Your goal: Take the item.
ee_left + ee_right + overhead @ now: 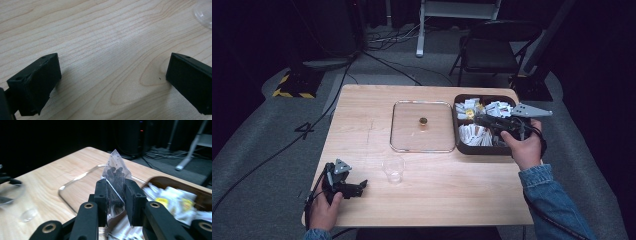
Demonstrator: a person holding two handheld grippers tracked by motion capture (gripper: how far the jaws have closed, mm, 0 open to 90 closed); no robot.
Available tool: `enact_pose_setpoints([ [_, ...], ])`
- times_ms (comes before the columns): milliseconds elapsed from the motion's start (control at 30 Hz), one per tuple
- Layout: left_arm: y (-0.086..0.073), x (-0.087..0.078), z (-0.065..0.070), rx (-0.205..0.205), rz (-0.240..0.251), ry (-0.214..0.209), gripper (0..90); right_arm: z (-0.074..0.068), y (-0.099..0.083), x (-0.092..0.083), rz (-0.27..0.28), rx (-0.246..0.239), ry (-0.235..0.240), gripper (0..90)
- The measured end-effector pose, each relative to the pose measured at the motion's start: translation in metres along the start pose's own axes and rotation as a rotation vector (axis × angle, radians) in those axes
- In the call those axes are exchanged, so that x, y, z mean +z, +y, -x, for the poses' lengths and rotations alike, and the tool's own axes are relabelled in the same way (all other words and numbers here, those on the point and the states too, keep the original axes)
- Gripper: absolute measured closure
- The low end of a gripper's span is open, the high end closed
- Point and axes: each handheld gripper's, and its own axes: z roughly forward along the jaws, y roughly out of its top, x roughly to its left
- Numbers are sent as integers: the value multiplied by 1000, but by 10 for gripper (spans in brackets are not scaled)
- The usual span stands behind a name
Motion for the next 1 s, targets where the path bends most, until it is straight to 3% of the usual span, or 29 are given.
enact_pose_setpoints([
  [533,0,0,0,0,1,-2,1,-64,25,45,-25,-87,192,740],
  [700,1,0,-1,8,-2,-2,1,-79,26,56,-34,-93,217,740],
  [1000,1,1,-1,7,-2,-2,1,-102,23,76,-56,-65,217,740],
])
